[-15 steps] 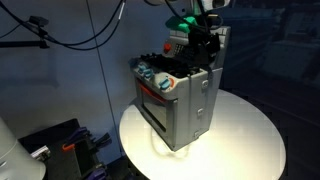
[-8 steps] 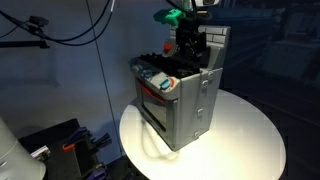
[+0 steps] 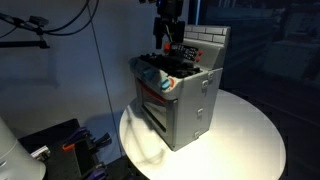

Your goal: Push the orange button on the right side of the stove

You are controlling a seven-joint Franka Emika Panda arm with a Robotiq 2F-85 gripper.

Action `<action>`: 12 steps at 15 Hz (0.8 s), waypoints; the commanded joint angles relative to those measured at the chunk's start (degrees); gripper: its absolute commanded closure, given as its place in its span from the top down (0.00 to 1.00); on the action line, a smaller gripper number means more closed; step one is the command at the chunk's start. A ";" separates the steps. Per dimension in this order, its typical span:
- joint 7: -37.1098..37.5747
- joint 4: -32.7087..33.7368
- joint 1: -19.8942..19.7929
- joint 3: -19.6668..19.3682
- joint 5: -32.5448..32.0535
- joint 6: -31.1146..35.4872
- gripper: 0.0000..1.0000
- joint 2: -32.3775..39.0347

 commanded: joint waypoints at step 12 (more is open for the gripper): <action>-0.18 -4.30 1.88 1.79 -0.85 -9.23 1.00 -11.20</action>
